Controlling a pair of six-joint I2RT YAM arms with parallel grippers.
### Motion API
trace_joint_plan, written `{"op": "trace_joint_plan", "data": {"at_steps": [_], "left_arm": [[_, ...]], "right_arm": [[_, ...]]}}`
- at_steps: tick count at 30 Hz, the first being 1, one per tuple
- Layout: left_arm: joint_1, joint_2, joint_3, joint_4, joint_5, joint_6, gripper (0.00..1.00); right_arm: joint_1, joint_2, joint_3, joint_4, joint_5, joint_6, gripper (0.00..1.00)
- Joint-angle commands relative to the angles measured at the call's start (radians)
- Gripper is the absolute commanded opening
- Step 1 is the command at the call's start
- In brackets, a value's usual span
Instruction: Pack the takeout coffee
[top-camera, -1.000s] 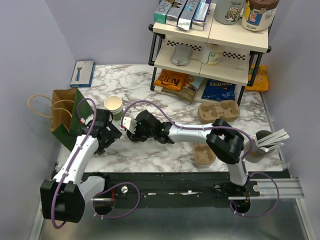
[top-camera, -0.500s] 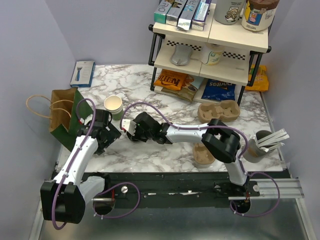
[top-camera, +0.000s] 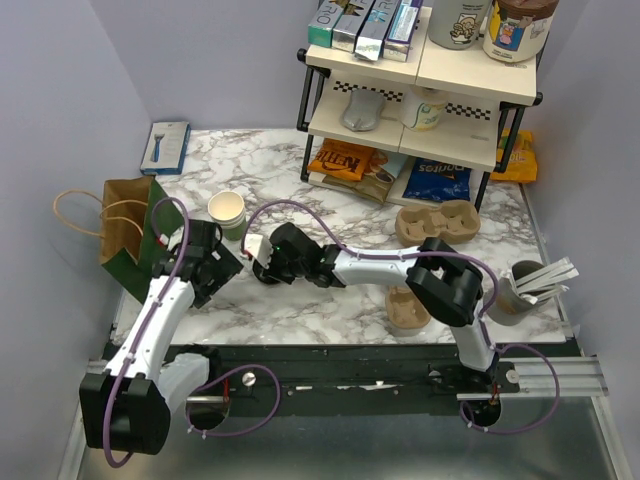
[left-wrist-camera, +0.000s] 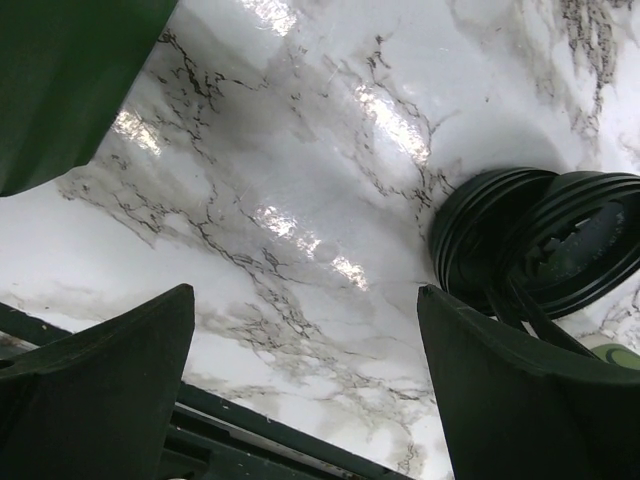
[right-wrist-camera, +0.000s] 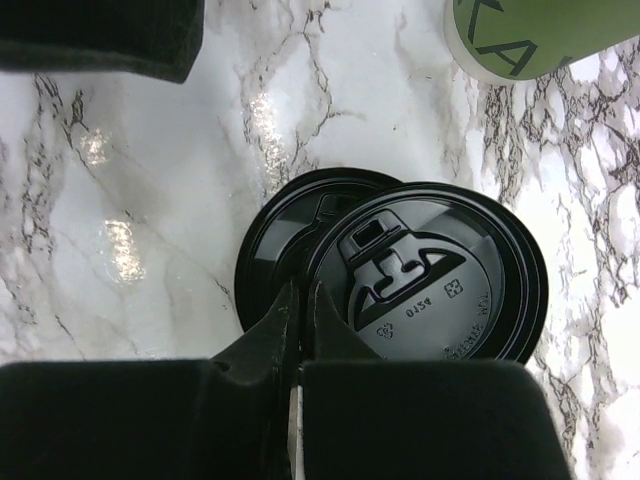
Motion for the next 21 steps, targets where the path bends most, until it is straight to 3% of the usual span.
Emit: {"op": "trace_joint_plan", "data": {"at_steps": [1, 7, 17, 21], "left_arm": [[0.006, -0.060, -0.034, 0.054, 0.058, 0.029, 0.99], [0.007, -0.169, -0.085, 0.123, 0.118, 0.028, 0.99], [0.007, -0.457, -0.152, 0.238, 0.291, -0.029, 0.99], [0.007, -0.597, -0.238, 0.409, 0.390, -0.160, 0.99]], "right_arm": [[-0.004, -0.070, 0.029, -0.003, 0.030, 0.104, 0.03], [-0.047, -0.137, 0.046, -0.085, -0.069, 0.265, 0.01], [-0.180, -0.240, 0.042, -0.112, -0.627, 0.502, 0.01], [-0.205, -0.266, 0.026, -0.074, -0.743, 0.548, 0.01]]}}
